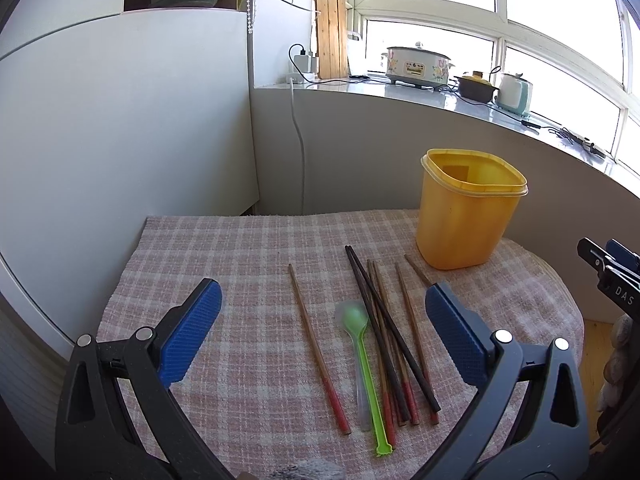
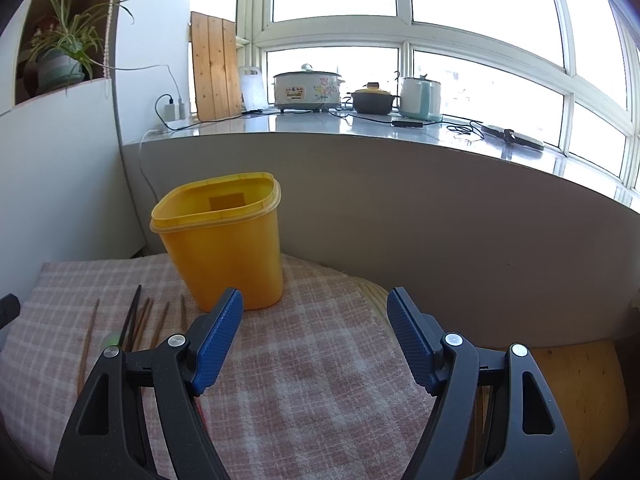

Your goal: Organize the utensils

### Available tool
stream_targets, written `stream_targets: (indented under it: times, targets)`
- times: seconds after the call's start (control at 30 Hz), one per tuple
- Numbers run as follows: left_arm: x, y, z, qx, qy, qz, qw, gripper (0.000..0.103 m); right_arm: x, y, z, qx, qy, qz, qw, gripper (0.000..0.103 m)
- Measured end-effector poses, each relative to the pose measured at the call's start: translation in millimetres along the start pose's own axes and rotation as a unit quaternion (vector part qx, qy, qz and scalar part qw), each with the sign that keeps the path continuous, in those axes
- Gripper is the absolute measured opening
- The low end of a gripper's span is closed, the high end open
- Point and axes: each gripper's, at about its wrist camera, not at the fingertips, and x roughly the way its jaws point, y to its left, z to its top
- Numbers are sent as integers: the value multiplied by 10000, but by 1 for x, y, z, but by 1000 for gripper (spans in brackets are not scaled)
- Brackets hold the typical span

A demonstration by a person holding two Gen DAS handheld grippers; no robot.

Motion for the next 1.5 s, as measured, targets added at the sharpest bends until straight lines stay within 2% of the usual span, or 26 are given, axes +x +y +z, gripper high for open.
stream_targets:
  times: [0.3,0.47,0.93,1.03,1.13,1.2,1.33,1.5]
  targets:
    - [10,-1,-2,229,255,53,9994,103,15,12,-2,-68,307,344,9989,74]
    - [20,6,-6,222,419,-102,9988,102,27,19,-3,-145,615,550,9965,74]
    - [50,21,-10,137,855,-184,9961,81,60,36,-13,-403,1401,1059,9836,74]
    - [60,29,-12,68,1053,-280,9940,70,71,40,-16,-499,1588,1187,9789,73]
    - [74,42,-15,-143,1330,-457,9900,59,83,44,-20,-554,1854,1329,9721,59]
    - [84,51,-19,-343,1543,-607,9856,50,93,45,-23,-505,2087,1477,9654,55]
    - [105,59,-27,-611,1966,-873,9747,46,109,53,-29,-519,2437,1743,9526,47]
    - [129,62,-33,-903,2312,-1082,9627,40,120,66,-30,-607,2671,1961,9416,42]
